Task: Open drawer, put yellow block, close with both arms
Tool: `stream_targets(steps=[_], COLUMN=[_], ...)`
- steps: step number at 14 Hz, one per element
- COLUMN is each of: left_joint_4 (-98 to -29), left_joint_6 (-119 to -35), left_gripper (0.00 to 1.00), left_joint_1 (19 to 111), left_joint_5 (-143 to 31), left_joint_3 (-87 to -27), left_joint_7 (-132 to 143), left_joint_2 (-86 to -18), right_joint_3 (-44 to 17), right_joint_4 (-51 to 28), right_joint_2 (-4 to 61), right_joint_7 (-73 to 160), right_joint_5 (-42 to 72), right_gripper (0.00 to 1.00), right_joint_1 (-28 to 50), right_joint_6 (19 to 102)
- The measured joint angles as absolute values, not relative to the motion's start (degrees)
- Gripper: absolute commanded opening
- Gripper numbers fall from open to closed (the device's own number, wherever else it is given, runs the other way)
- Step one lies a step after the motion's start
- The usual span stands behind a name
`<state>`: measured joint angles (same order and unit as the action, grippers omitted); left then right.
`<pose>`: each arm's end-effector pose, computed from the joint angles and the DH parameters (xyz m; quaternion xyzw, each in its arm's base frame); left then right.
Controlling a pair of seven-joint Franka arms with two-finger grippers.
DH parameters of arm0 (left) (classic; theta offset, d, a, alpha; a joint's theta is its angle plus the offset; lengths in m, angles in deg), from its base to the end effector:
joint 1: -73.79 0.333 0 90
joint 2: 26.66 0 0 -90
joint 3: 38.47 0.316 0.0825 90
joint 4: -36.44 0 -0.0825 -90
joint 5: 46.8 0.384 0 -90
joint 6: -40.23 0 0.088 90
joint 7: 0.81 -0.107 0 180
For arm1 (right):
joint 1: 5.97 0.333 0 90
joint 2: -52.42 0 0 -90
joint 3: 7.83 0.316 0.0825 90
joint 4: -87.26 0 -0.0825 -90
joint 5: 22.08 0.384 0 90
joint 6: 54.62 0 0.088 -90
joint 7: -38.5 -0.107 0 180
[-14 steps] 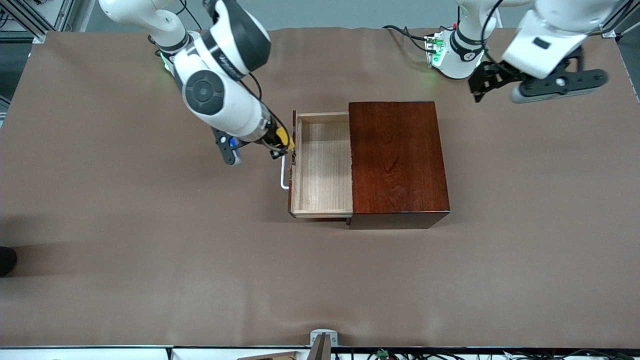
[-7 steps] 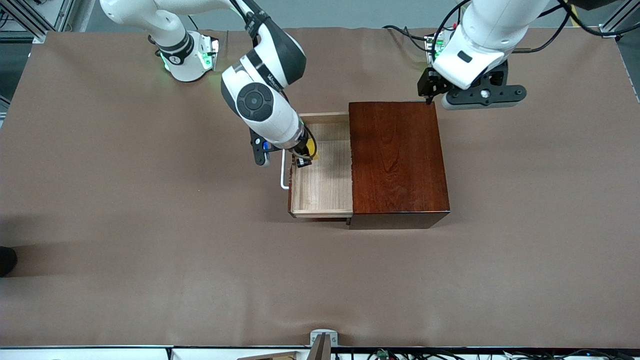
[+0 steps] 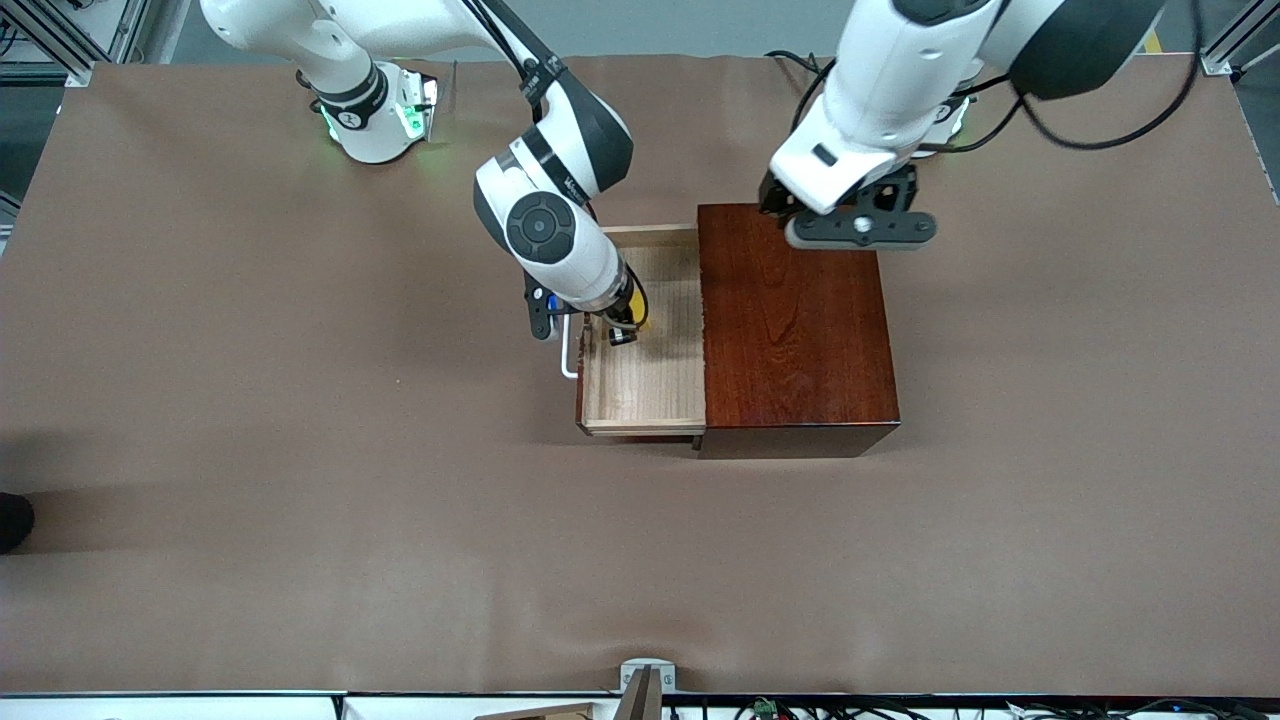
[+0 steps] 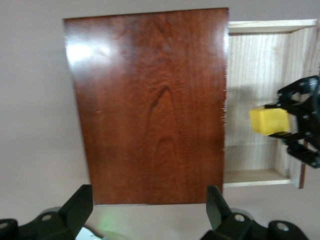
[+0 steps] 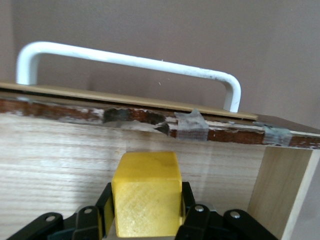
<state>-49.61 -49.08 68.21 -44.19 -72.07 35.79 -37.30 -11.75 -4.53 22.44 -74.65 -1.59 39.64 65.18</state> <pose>0.4838 -0.3511 0.5648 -0.9982 0.0219 0.0561 0.0075 0.4961 0.4729 0.3262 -0.7504 0.6466 0.1361 0.0145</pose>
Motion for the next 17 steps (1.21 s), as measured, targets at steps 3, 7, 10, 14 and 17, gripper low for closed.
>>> stream_targets(steps=[3, 7, 10, 14, 17], left_joint_4=[-49.6, -49.5, -49.5, -49.5, -49.5], left_joint_6=[-52.3, -53.5, -53.6, -57.0, -61.5], left_gripper=[1.00, 1.00, 1.00, 1.00, 1.00], left_joint_1=[65.7, 63.8, 62.8, 59.9, 57.7], left_joint_5=[-44.2, -41.2, -40.8, -40.8, -40.8], left_joint_3=[-72.1, -72.1, -72.1, -72.1, -72.1], left_joint_7=[40.3, 44.1, 46.3, 54.5, 61.5], left_joint_2=[-41.3, -44.0, -44.8, -47.3, -49.6], right_joint_3=[-11.8, -12.0, -12.6, -13.4, -13.5], right_joint_4=[-4.2, -3.2, -2.1, 3.6, 7.0], right_joint_2=[22.0, 22.0, 22.0, 22.1, 22.2], right_joint_7=[-74.7, -75.0, -75.4, -75.6, -75.6], right_joint_5=[-1.5, -1.5, -1.5, -1.5, -1.5], right_gripper=[0.67, 0.95, 1.00, 1.00, 1.00], right_joint_1=[40.1, 40.1, 40.1, 37.9, 35.7], right_joint_6=[65.5, 65.3, 63.4, 54.8, 50.8])
